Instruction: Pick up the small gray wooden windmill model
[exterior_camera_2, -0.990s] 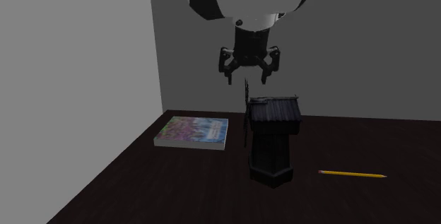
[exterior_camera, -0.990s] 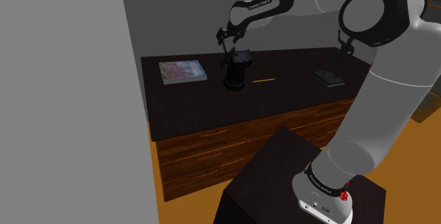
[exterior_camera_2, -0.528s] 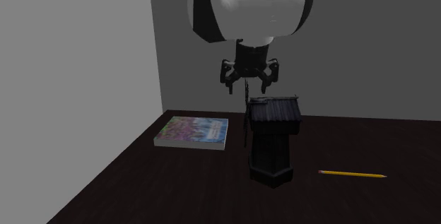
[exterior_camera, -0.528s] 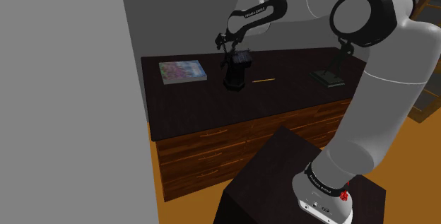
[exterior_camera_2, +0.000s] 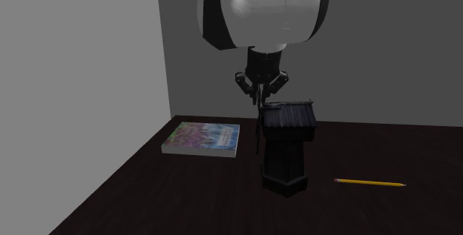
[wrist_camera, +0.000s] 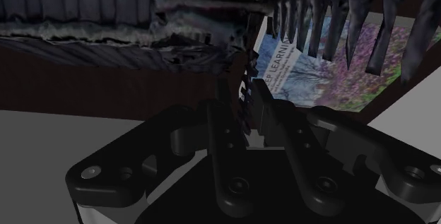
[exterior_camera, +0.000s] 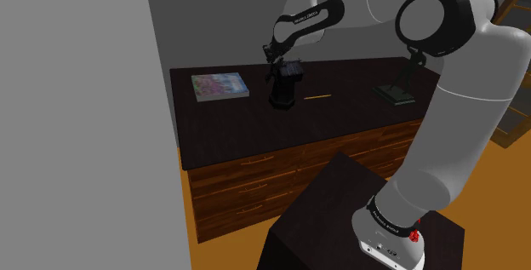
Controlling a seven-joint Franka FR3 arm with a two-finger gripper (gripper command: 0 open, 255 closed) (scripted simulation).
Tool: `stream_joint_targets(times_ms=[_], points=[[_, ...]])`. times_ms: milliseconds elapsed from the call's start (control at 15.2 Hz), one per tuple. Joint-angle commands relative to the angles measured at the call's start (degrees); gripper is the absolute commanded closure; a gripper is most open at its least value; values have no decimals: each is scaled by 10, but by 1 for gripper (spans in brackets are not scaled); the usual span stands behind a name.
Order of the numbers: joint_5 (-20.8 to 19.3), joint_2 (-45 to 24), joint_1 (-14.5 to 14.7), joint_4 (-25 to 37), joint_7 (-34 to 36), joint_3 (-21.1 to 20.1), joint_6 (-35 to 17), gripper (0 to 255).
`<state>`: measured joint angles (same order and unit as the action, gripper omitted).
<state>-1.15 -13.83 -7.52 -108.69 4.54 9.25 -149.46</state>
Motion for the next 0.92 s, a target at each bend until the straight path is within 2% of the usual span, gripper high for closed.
stream_joint_targets(times_ms=[0, 198, 858], points=[[0, 0, 0, 0, 0, 0, 0, 255], [0, 0, 0, 0, 0, 0, -1, 255], [-4, 27, 1, 42, 0, 1, 69, 255]])
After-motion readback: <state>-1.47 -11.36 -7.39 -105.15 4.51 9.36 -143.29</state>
